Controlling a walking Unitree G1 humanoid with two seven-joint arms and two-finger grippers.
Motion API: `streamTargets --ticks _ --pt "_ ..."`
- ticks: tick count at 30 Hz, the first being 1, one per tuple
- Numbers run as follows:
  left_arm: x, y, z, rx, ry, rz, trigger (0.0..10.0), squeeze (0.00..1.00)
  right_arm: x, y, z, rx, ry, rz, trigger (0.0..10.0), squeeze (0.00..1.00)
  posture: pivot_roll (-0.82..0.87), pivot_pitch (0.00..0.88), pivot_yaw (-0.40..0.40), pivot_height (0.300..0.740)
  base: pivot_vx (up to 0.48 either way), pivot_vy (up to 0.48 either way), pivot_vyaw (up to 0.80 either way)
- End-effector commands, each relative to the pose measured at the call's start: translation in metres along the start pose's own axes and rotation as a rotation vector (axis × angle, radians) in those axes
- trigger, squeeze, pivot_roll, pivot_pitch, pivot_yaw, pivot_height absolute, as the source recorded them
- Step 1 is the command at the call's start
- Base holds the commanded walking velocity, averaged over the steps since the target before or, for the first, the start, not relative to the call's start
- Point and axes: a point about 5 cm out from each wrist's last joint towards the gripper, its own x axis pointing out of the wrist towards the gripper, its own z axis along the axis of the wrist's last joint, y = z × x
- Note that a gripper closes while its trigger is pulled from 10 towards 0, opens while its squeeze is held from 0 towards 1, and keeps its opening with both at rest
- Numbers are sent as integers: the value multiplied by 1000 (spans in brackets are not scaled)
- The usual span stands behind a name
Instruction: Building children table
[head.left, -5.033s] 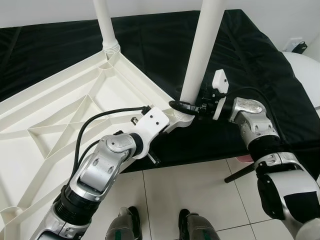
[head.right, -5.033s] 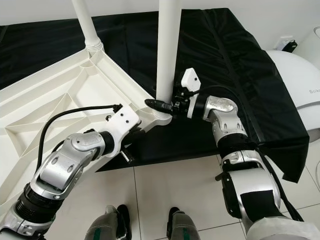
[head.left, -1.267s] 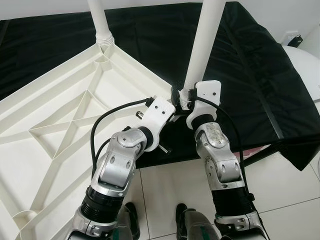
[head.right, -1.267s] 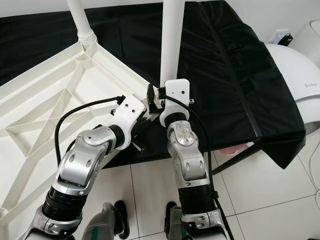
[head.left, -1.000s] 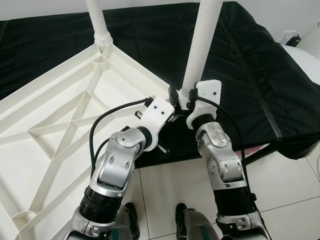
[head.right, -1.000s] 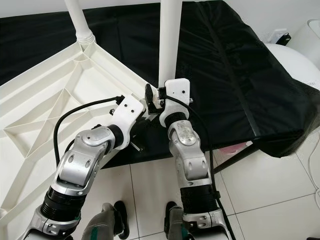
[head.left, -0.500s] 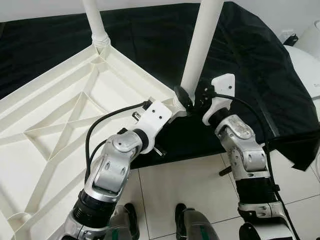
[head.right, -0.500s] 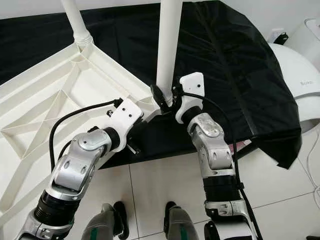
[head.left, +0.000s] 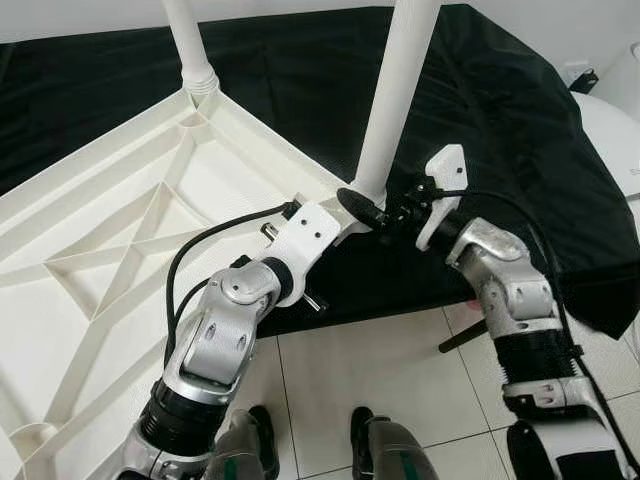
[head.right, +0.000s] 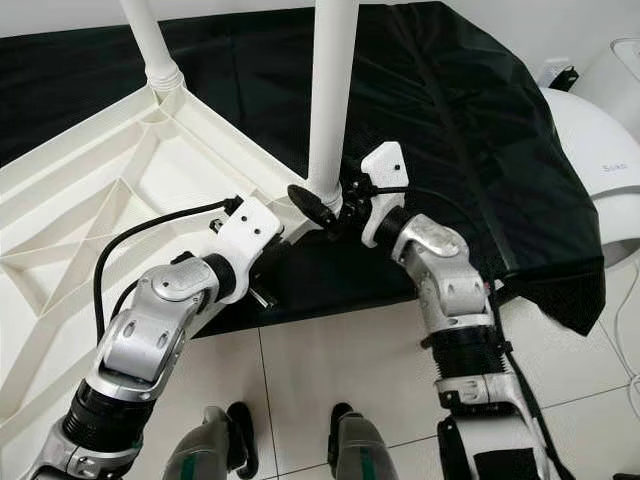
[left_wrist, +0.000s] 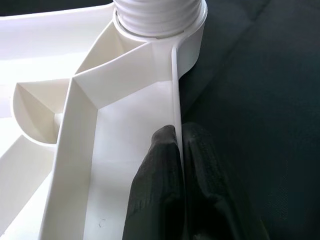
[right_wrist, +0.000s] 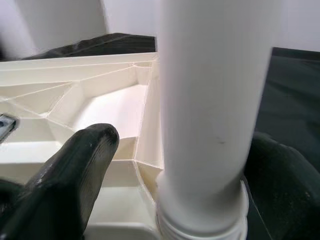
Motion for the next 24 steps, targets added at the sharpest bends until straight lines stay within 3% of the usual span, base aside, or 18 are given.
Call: streamTargets --ticks 1,6,23,24 --pt "-6 3 15 41 -85 36 10000 0 1 1 -3 9 5 68 10000 0 -97 230 2 740 0 0 0" --pt "-6 2 18 37 -97 29 10000 0 5 -15 -2 -19 18 95 10000 0 -98 229 4 740 0 0 0" --pt "-6 -1 20 35 -109 9 10000 0 21 -24 -5 -70 -6 129 10000 0 -95 231 8 740 0 0 0" --pt "-6 -1 21 34 -109 9 10000 0 22 -26 -5 -75 -8 123 9137 0 -95 231 8 740 0 0 0"
